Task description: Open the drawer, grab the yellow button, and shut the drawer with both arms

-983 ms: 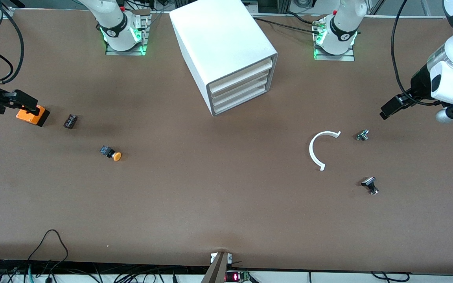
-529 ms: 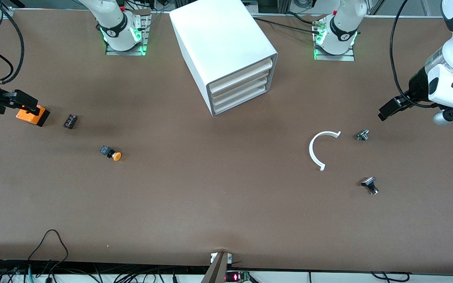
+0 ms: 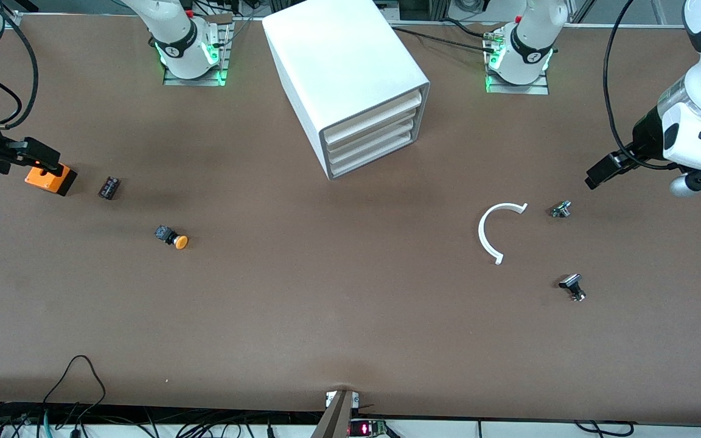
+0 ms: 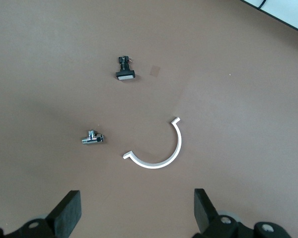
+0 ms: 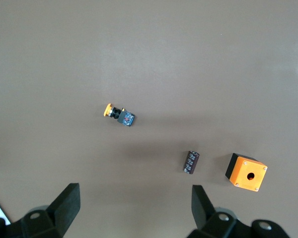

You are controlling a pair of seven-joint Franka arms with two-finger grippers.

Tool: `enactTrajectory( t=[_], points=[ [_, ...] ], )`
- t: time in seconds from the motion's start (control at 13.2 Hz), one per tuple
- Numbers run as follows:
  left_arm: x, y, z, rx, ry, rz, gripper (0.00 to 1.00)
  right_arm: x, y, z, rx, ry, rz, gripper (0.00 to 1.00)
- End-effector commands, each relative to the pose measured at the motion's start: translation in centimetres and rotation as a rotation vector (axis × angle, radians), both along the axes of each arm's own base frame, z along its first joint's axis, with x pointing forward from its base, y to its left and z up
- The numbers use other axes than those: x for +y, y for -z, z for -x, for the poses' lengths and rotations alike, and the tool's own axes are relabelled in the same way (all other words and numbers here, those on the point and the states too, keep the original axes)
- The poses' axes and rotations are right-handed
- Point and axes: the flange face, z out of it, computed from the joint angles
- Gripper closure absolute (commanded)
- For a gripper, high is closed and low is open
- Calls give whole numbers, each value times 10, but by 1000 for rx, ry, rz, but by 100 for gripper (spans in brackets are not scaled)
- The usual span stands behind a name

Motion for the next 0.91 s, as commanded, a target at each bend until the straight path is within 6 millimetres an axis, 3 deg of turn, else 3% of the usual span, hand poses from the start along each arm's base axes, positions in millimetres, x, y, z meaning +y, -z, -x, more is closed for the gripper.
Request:
enactTrajectory(
  t=[0.0,0.6,0.83],
  points=[
    [0,-5,-3,3,8,17,0,0,-3,1,8,-7,-5,1],
    [0,-5,-2,5,33,11,0,0,-3,2,14,-5,-6,1],
    [12,-6,-2,8,287,1,0,0,-3,2,12,-4,-6,1]
  ],
)
